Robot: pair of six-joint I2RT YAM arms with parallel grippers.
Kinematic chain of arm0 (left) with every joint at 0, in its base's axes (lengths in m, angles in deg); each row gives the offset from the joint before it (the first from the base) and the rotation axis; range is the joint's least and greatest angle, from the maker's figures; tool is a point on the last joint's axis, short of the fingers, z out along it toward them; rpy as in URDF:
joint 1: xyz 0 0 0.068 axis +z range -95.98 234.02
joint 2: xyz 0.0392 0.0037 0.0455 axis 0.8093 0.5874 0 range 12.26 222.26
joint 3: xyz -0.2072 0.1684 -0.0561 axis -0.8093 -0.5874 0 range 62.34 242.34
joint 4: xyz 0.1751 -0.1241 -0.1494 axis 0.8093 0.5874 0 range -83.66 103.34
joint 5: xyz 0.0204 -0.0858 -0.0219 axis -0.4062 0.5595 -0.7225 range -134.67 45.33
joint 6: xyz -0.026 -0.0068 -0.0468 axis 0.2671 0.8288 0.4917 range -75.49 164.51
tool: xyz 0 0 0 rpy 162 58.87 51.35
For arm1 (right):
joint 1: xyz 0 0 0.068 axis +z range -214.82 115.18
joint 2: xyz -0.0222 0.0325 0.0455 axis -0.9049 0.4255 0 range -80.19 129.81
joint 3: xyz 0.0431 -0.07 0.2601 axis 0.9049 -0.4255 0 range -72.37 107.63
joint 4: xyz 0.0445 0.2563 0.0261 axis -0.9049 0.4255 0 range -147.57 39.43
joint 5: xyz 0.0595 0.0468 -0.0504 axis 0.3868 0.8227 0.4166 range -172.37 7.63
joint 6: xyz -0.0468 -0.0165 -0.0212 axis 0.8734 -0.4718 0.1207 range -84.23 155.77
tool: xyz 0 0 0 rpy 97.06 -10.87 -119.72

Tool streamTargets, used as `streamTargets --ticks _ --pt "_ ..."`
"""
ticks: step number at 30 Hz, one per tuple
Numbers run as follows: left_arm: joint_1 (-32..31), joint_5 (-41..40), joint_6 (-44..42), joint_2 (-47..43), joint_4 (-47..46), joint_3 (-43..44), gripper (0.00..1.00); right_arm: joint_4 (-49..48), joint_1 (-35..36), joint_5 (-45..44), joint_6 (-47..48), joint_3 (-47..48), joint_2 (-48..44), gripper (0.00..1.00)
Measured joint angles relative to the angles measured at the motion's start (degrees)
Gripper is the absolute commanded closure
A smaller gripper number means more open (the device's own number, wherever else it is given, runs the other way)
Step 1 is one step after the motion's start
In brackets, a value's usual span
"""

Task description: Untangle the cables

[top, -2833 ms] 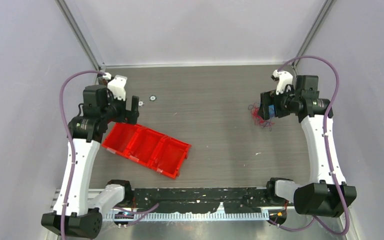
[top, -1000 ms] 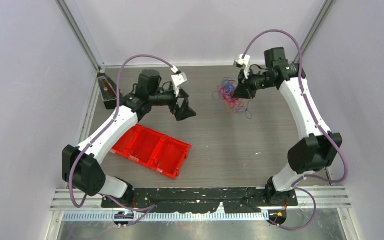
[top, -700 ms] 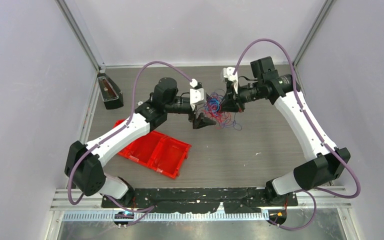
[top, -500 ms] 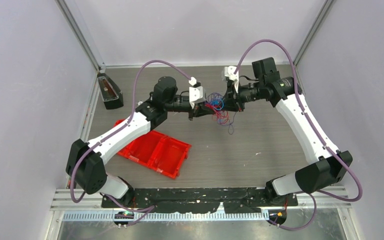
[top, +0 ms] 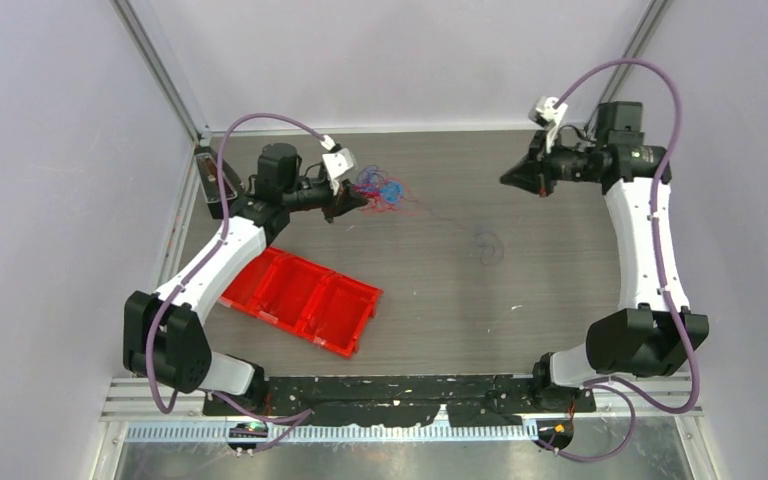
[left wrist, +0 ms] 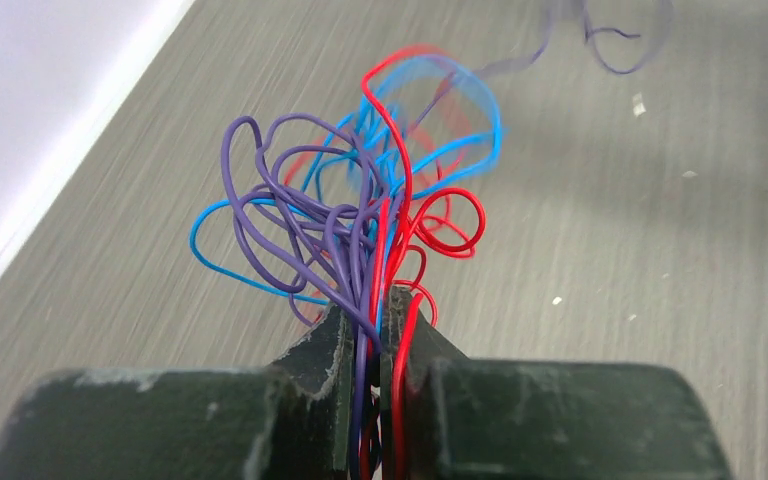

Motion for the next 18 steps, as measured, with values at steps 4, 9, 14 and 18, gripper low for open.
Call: streamTargets --ticks 4,9,14,18 --pt "2.49 -3.80 -3.37 0.02 5.92 -0.11 1.00 1.73 -6.01 -1.88 0.39 2.58 1.29 0.95" --pt "2.67 -5.14 -5.44 0.57 8.70 -0.48 1.00 2.03 -9.16 -2.97 0.33 4.55 2.60 0.69" --pt "2.05 -1.97 -4.85 1.55 10.14 0.15 1.00 0.20 -7.41 -3.17 -1.75 2.93 2.38 0.12" --pt "0.13 1.49 -2.36 1.55 10.49 2.89 1.00 -7.93 0.31 -5.03 -5.68 -6.25 -0.50 0.04"
